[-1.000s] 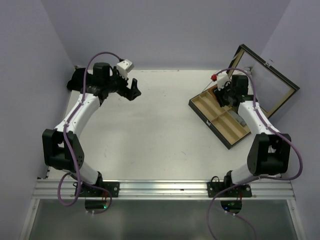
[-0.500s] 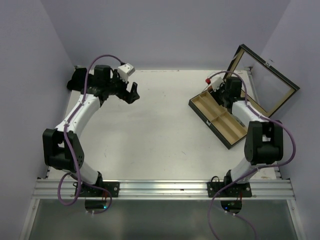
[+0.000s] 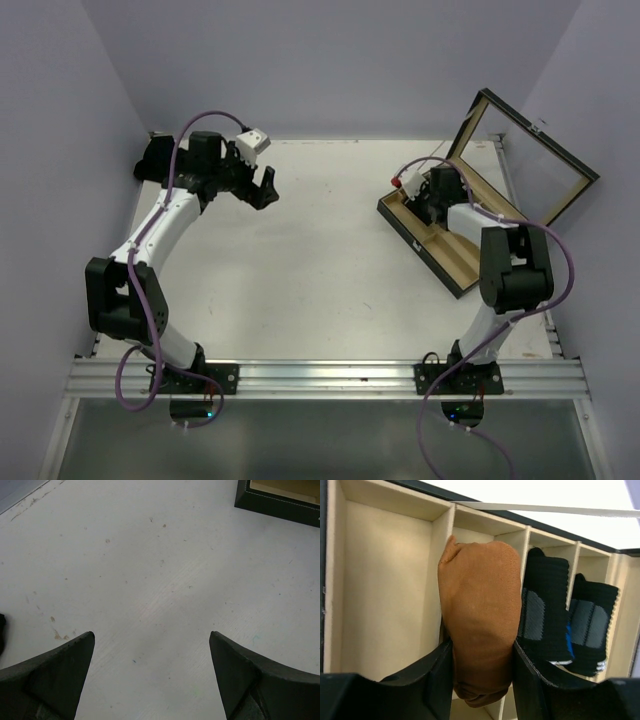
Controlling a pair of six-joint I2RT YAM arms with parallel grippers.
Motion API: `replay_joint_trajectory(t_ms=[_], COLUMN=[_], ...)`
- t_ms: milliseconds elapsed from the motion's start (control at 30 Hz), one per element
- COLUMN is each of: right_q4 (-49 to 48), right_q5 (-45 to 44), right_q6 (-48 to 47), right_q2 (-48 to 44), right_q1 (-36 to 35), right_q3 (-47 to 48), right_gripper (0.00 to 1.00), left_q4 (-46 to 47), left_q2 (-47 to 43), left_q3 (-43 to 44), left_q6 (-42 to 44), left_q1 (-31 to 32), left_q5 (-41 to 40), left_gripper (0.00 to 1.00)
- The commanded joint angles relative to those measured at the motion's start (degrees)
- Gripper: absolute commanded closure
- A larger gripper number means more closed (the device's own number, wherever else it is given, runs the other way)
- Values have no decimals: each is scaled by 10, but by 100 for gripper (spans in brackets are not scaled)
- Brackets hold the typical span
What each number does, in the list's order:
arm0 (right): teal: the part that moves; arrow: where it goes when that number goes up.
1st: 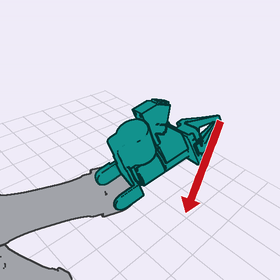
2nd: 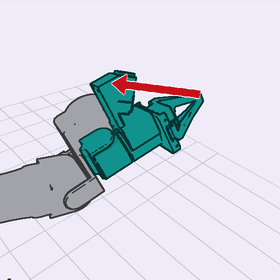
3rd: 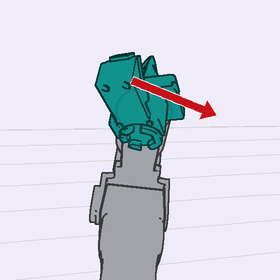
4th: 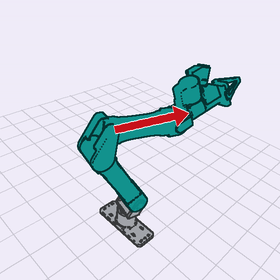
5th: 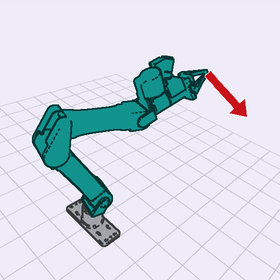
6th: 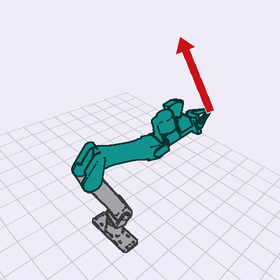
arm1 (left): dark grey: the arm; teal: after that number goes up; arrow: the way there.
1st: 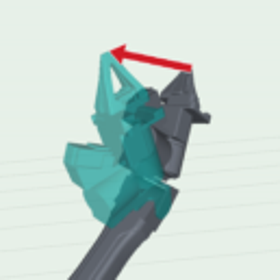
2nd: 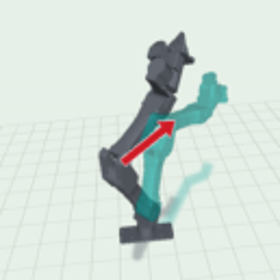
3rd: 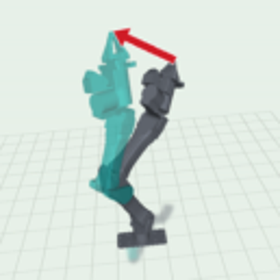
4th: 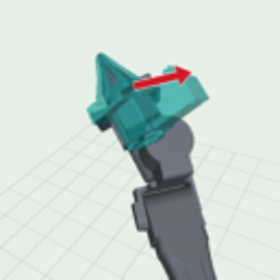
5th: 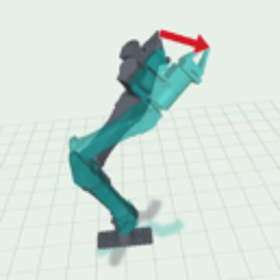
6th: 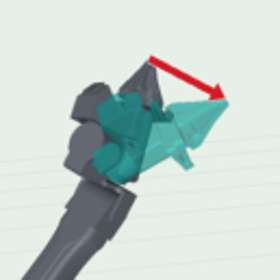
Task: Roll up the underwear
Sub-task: Place the rolled underwear into the container
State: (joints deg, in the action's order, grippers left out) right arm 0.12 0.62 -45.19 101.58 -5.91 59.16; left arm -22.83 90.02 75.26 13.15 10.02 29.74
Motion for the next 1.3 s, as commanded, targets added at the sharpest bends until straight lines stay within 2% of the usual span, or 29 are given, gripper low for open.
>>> replay_joint_trajectory(t_ms=[0,233,400,767,800,833,933,1267], right_q4=[97,269,374,418,421,422,421,448], right_q5=[59,165,198,174,173,172,181,183], right_q6=[10,34,27,-2,-3,-3,3,13], right_q2=[29,92,149,171,169,165,141,102], right_q1=[6,30,42,57,57,57,57,57], right_q3=[51,160,227,233,232,230,226,248], right_gripper=[100,100,100,100,92,80,64,41], left_q4=[-11,-18,-23,-31,-32,-32,-31,-27], left_q2=[0,4,8,13,15,17,17,24], left_q3=[9,9,11,16,17,20,25,37], left_q6=[12,16,16,16,16,15,14,5], left_q1=[-4,-4,-4,-4,-4,-4,-4,-4], left_q5=[-4,-2,1,-3,-5,-5,-6,-2], left_gripper=[0,0,0,0,0,0,0,0])
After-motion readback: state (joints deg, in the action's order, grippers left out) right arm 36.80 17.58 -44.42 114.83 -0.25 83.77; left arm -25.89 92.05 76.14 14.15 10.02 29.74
